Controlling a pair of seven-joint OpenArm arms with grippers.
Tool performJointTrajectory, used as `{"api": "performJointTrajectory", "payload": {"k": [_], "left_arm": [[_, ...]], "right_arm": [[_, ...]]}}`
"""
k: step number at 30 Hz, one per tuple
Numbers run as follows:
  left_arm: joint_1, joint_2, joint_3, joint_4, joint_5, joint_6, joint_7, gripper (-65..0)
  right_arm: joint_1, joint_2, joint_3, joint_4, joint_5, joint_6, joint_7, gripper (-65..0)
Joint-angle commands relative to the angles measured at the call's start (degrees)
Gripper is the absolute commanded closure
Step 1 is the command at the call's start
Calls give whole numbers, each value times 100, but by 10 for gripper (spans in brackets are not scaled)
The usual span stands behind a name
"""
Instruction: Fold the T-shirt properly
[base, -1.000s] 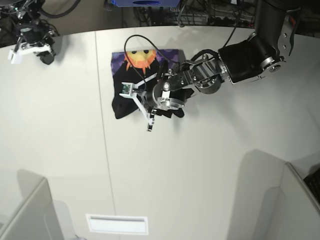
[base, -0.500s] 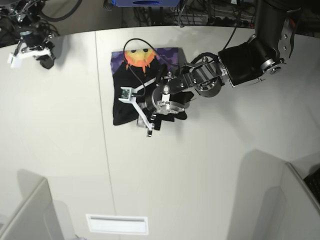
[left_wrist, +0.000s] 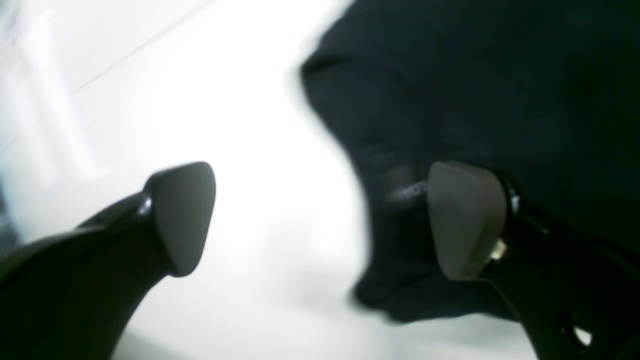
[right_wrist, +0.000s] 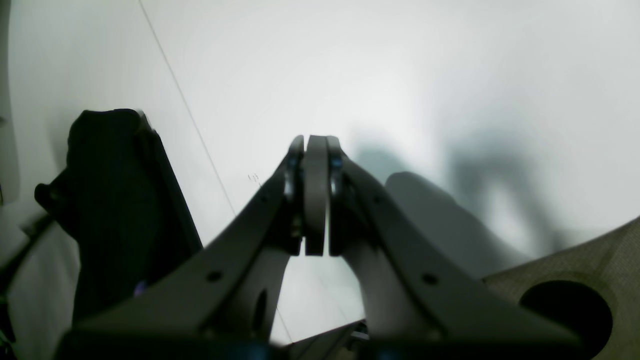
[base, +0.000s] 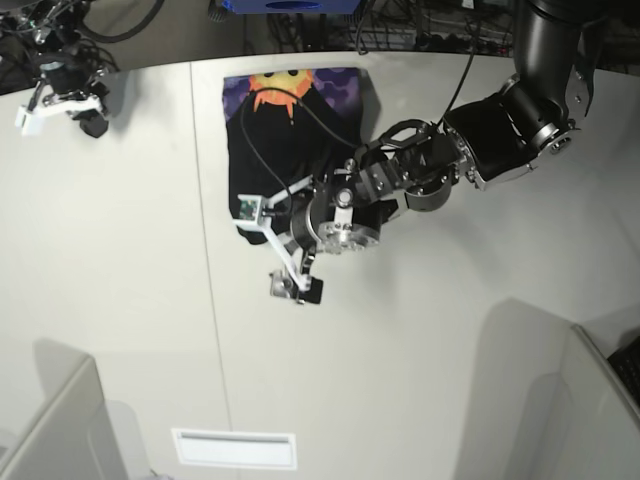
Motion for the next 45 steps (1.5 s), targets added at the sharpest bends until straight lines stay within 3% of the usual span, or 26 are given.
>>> {"api": "performJointTrajectory", "payload": {"k": [1, 6, 10, 11, 13, 16, 17, 22, 26, 32, 35, 37, 40, 43, 45], "left_arm": [[-120, 26, -187, 98, 47, 19, 6, -650], [21, 26, -1136, 502, -23, 19, 14, -650], [627, 70, -2596, 1153, -23, 10, 14, -650], [794, 78, -2912, 1293, -23, 10, 14, -619], [1243, 87, -3396, 1619, -41, 10, 14, -421], [2034, 35, -3800, 1856, -419, 10, 14, -36], [2280, 26, -3915, 1865, -594, 10, 14, 0], [3511, 26, -4565, 1891, -1078, 36, -38, 0], [4293, 52, -5673, 1900, -1333, 36, -47, 0], [6007, -238, -7009, 2049, -2520, 19, -109, 0], [7133, -528, -7536, 2049, -3056, 19, -786, 0], [7801, -722, -7624, 2049, -3117, 19, -1225, 0], [8504, -871, -7651, 2023, -3109, 36, -1383, 0], [9040, -836, -7607, 1917, -2977, 36, -1401, 0], [9155, -730, -7466, 1733, -2555, 36, -1410, 0]], "right_arm": [[-39, 57, 20, 94, 79, 34, 85, 0], [-136, 75, -76, 138, 79, 34, 85, 0], [-259, 84, -235, 209, 79, 34, 112, 0], [-303, 84, -252, 244, 70, 43, 112, 0], [-391, 84, -366, 437, 70, 43, 112, 0], [-558, 84, -648, 894, 70, 51, 112, 0], [-628, 84, -797, 1035, 70, 51, 112, 0], [-725, 84, -1430, 1114, 70, 51, 121, 0], [-865, 84, -1430, 1114, 70, 51, 129, 0], [-1806, 664, -1439, 1114, 70, 51, 129, 0], [-2439, 1007, -1474, 1114, 79, 51, 121, 0], [-2799, 1077, -1483, 1114, 79, 51, 85, 0], [-3160, 1086, -1588, 1105, 79, 51, 42, 0], [-3239, 1139, -2142, 833, 53, 51, -345, 0], [-3010, 1323, -2802, 402, -334, 51, -451, 0]]}}
